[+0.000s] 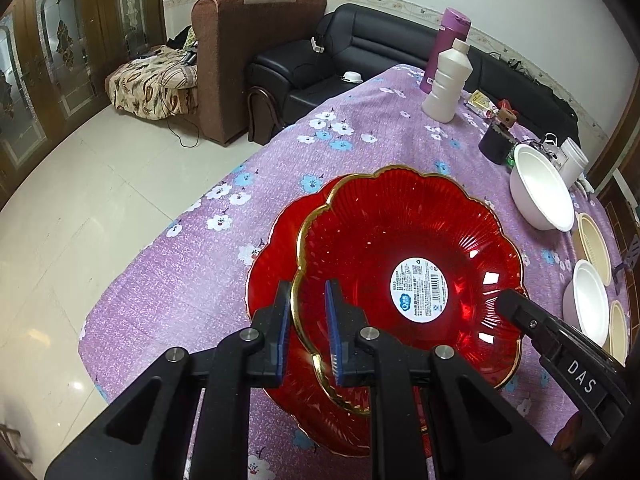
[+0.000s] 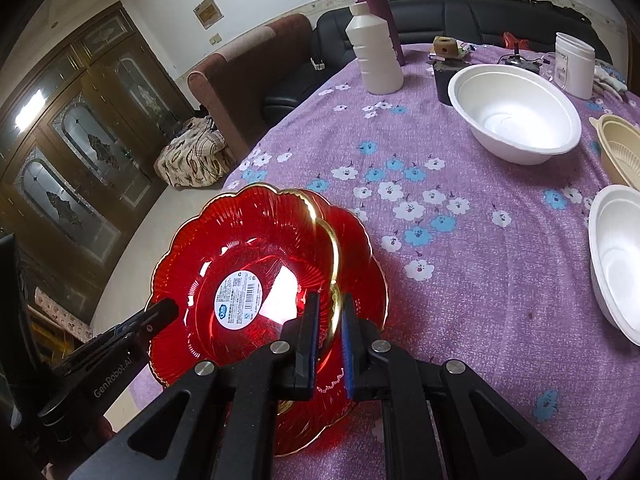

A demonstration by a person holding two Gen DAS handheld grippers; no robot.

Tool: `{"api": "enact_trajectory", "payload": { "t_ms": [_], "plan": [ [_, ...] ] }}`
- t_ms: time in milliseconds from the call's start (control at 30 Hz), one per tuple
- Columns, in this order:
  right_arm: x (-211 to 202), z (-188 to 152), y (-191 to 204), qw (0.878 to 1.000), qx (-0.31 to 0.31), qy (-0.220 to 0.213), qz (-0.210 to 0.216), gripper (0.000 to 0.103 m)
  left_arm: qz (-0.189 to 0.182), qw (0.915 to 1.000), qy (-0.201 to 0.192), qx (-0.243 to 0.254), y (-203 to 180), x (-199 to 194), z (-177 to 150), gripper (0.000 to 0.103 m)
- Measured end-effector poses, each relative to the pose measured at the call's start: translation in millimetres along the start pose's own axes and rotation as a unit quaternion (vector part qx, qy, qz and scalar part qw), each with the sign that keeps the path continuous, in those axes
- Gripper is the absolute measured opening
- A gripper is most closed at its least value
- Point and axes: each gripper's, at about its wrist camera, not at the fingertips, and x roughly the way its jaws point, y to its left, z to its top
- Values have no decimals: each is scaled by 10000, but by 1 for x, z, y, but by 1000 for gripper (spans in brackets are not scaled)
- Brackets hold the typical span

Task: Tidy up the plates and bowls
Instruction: 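Lower the sticker plate into the red wedding plate with the left gripper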

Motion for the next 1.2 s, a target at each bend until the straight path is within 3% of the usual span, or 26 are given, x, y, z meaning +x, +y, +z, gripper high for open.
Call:
{"api": "enact_trajectory", "payload": {
  "t_ms": [1200],
  "plan": [
    [19, 1, 4, 9997, -40, 142, -193, 9, 77, 9998, 193, 4, 2, 18, -7, 15]
  ]
}}
